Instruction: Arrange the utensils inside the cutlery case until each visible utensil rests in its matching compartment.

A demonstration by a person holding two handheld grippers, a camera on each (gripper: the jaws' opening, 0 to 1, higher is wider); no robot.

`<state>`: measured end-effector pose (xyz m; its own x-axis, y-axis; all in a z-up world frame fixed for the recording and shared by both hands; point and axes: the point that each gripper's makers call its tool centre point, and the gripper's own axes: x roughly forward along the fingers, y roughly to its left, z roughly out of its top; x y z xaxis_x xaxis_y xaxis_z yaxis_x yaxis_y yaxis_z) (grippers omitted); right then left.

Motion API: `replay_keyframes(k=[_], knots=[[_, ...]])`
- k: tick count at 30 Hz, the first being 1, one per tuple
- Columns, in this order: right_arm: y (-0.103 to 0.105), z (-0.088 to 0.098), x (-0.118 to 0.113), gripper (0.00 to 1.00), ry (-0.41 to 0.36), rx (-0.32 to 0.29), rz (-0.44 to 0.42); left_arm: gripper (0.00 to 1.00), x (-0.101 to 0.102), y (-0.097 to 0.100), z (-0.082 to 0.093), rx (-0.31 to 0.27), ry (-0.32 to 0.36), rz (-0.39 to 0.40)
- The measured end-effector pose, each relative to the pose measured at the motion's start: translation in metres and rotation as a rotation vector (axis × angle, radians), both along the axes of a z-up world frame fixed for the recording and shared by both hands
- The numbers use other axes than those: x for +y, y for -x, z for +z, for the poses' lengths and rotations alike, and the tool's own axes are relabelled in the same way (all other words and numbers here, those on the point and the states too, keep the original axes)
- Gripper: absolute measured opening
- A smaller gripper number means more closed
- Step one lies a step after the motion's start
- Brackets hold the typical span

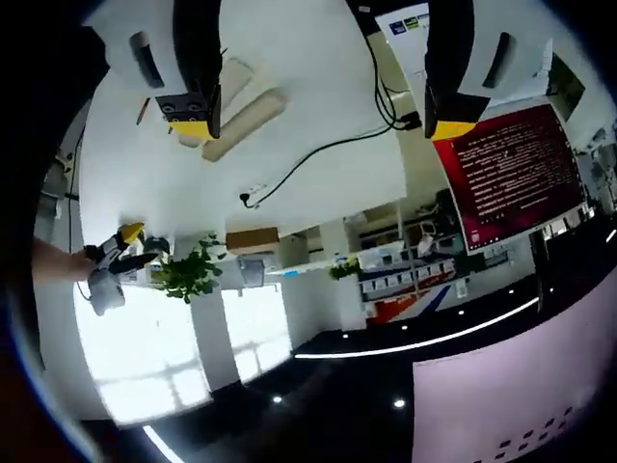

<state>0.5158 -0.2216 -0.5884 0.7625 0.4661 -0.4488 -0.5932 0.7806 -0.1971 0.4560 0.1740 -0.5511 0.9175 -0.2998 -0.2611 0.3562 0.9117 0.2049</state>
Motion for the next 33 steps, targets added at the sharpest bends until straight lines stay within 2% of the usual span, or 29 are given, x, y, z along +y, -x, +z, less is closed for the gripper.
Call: replay_keyframes(k=[4, 9, 13, 18, 21, 24, 27, 28, 30, 33], knots=[[0.001, 0.001, -0.005, 0.83, 0.021, 0.001, -0.003, 0.87, 0.001, -0.003, 0.004, -0.007, 0.037, 0.003], [0.003, 0.003, -0.008, 0.82, 0.037, -0.004, -0.002, 0.87, 0.006, -0.005, 0.007, -0.023, 0.018, 0.013], [0.002, 0.000, -0.010, 0.83, 0.071, -0.006, 0.003, 0.87, 0.009, -0.007, 0.010, -0.039, 0.071, 0.025], [0.002, -0.003, -0.009, 0.83, 0.088, -0.004, 0.014, 0.87, 0.009, -0.005, 0.013, -0.058, 0.052, 0.039], [0.001, -0.006, -0.006, 0.83, 0.095, 0.001, 0.024, 0.88, 0.012, -0.002, 0.007, -0.041, 0.017, 0.040], [0.004, -0.014, 0.004, 0.77, 0.118, 0.033, 0.056, 0.86, 0.014, 0.002, -0.005, 0.010, 0.030, 0.050], [0.007, -0.021, 0.012, 0.84, 0.197, 0.019, 0.099, 0.84, 0.014, 0.002, -0.014, 0.030, 0.040, 0.048], [0.007, -0.024, 0.014, 0.83, 0.213, 0.027, 0.104, 0.84, 0.013, 0.003, -0.016, 0.037, 0.037, 0.045], [0.010, -0.031, 0.018, 0.77, 0.221, 0.048, 0.135, 0.84, 0.009, 0.003, -0.017, 0.033, 0.025, 0.042], [0.010, -0.035, 0.022, 0.78, 0.234, 0.056, 0.155, 0.82, 0.005, 0.003, -0.016, 0.020, 0.028, 0.036]])
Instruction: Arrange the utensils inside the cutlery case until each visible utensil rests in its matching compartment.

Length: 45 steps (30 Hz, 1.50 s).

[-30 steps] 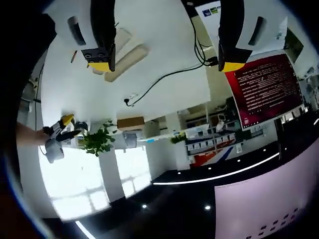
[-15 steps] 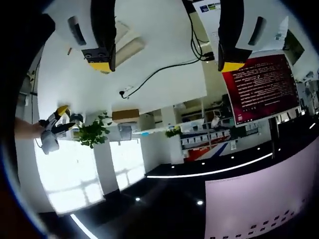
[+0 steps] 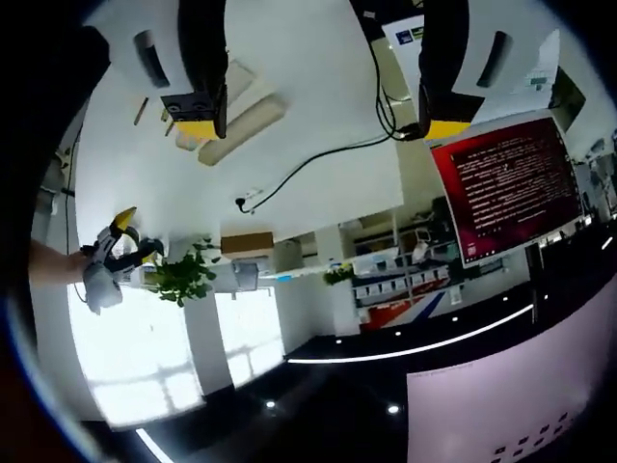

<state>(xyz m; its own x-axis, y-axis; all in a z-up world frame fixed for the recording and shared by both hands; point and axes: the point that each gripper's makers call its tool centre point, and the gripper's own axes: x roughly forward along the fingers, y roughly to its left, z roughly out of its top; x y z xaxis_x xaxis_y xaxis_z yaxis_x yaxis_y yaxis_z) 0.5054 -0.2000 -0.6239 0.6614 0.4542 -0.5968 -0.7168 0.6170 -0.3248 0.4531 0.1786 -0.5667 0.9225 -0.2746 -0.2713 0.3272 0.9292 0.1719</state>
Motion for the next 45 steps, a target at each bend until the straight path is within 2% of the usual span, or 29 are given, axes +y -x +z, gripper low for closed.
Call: replay_keyframes(k=[1, 2, 4, 7, 15, 24, 33, 39, 45], knots=[[0.001, -0.002, 0.001, 0.78, 0.013, 0.005, 0.008, 0.79, -0.001, 0.001, 0.001, -0.002, 0.003, 0.000], [0.000, -0.003, -0.001, 0.77, 0.063, -0.015, 0.030, 0.76, -0.001, 0.001, 0.001, -0.008, 0.001, -0.002], [0.005, -0.008, 0.002, 0.74, 0.082, 0.005, 0.054, 0.77, -0.001, 0.003, 0.001, -0.008, -0.001, 0.004], [0.005, -0.011, 0.002, 0.74, 0.083, 0.015, 0.056, 0.77, 0.001, 0.007, -0.002, -0.004, 0.015, 0.011], [0.007, -0.017, 0.011, 0.76, 0.101, 0.021, 0.079, 0.77, 0.003, 0.019, -0.015, 0.034, 0.004, 0.022], [0.015, -0.024, 0.024, 0.77, 0.097, 0.038, 0.119, 0.76, 0.002, 0.025, -0.015, 0.042, -0.003, 0.017], [0.020, -0.022, 0.034, 0.75, 0.109, 0.043, 0.160, 0.76, -0.002, 0.027, -0.013, 0.042, 0.003, 0.015], [0.022, -0.028, 0.050, 0.76, 0.113, 0.051, 0.204, 0.74, 0.002, 0.030, -0.011, 0.046, 0.023, 0.033], [0.020, -0.030, 0.059, 0.75, 0.126, 0.060, 0.236, 0.72, 0.015, 0.034, -0.007, 0.034, 0.045, 0.067]])
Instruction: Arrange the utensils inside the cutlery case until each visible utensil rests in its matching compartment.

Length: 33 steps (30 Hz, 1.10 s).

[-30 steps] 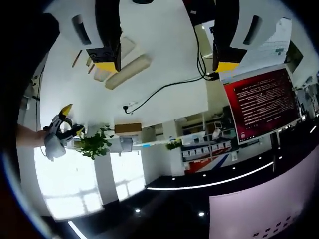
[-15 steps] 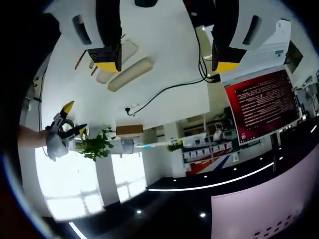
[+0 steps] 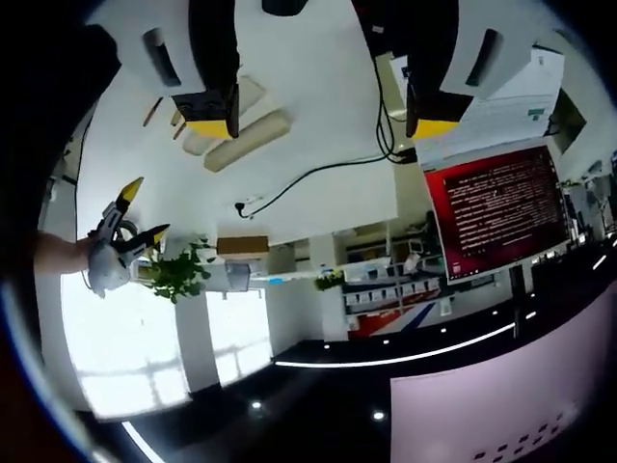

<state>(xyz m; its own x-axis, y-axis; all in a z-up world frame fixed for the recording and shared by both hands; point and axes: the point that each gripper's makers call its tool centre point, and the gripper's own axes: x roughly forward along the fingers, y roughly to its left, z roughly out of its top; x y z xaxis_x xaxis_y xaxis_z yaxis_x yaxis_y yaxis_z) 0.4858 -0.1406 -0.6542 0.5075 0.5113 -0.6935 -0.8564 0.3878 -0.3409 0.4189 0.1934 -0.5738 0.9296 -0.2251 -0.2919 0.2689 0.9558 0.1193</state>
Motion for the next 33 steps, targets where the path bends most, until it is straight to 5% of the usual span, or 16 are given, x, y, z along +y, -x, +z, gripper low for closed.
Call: replay_keyframes(k=[15, 33], knots=[[-0.005, -0.010, 0.025, 0.72, 0.023, 0.011, 0.076, 0.67, 0.018, 0.018, -0.007, 0.014, 0.028, 0.057], [0.007, -0.033, 0.034, 0.71, 0.053, 0.065, 0.145, 0.67, 0.011, 0.036, -0.019, 0.059, 0.008, 0.069]])
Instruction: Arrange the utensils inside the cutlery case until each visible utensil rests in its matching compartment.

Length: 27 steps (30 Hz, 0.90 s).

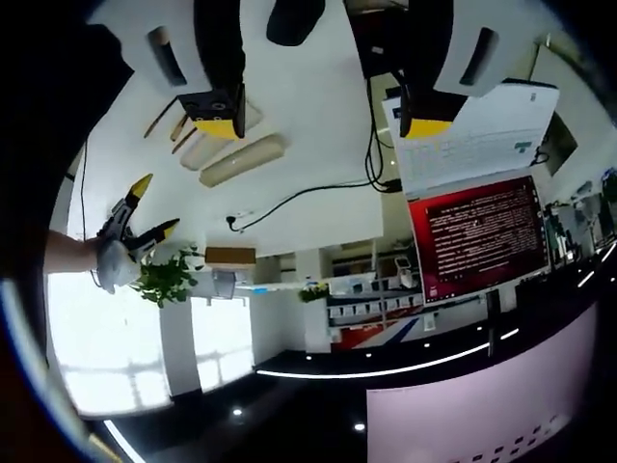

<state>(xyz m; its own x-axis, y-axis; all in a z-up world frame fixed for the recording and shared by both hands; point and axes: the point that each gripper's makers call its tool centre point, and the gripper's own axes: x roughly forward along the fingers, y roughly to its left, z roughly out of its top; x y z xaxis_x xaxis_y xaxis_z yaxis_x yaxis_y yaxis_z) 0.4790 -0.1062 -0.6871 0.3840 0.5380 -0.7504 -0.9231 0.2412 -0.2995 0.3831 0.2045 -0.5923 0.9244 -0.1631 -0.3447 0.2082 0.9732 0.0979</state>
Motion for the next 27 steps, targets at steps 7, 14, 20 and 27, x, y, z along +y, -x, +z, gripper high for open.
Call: replay_keyframes(k=[7, 14, 20, 27], knots=[[0.008, -0.012, -0.002, 0.72, 0.045, 0.016, 0.029, 0.66, -0.006, -0.001, -0.003, 0.015, -0.006, -0.016], [0.017, -0.026, -0.008, 0.72, 0.087, 0.050, 0.055, 0.66, -0.010, 0.000, -0.005, 0.024, -0.024, -0.033], [0.020, -0.033, -0.013, 0.72, 0.129, 0.056, 0.076, 0.66, -0.013, 0.003, -0.012, 0.058, -0.039, -0.050], [0.026, -0.038, -0.012, 0.72, 0.166, 0.063, 0.116, 0.65, -0.016, 0.005, -0.014, 0.079, -0.058, -0.069]])
